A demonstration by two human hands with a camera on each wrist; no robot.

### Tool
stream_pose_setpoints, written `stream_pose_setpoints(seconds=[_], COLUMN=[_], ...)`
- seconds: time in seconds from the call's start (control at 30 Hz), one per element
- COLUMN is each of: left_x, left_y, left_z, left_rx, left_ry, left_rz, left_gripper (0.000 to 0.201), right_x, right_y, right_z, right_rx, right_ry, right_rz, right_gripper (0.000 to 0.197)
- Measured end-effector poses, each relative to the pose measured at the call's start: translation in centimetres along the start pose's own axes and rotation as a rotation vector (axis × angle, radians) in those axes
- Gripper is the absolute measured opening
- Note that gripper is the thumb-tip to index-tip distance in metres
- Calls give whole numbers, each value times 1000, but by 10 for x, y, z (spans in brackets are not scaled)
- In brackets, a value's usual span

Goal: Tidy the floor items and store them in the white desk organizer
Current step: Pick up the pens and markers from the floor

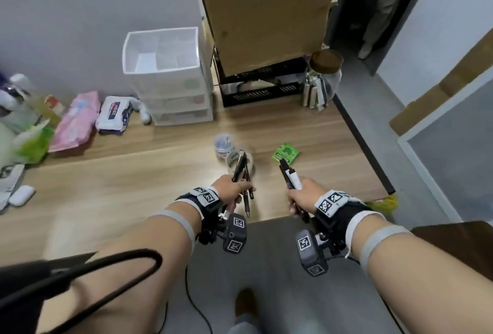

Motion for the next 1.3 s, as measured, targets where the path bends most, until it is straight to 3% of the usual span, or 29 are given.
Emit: stream_pose_setpoints(seconds=[0.17, 0.33, 0.5, 0.7, 0.77, 0.9, 1.13, 1.3], left_x=[-19, -14, -8, -14, -20, -37, -75, -72], left_y=[-19, -50, -90, -110, -113, -113, -106, -104], left_z=[42, 86, 123, 145, 149, 158, 176, 199], left_rx=[-100, -188, -250, -221, -217, -201, -74, -121], left_ry=[-25, 54, 140, 155, 179, 164, 213, 248], left_rz=[-49, -117, -88, -43, -55, -207, -115, -104], left_gripper=[24, 44, 33, 33, 30, 22, 23, 29], right_x=[-4, -16, -32, -20, -16, -9, 17, 6], right_y=[40, 79, 92, 54, 62, 111, 144, 149], right_z=[65, 125, 182, 261, 261, 234, 250, 231], right_rx=[1, 46, 98, 166, 166, 145, 150, 288], right_ry=[81, 138, 142, 166, 165, 124, -14, -91], right_rz=[-2, 26, 26, 175, 213, 216, 86, 20], right_gripper=[16, 19, 9, 63, 60, 34, 39, 25])
Point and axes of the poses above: each hand's wrist, its own z-axis towards the middle knuckle, its own x-axis out of the palm, y = z × x, the point moved 1 cm from there along z, towards the middle knuckle, and after that the axes turned 2 degrees about z, right-handed, at the moved point
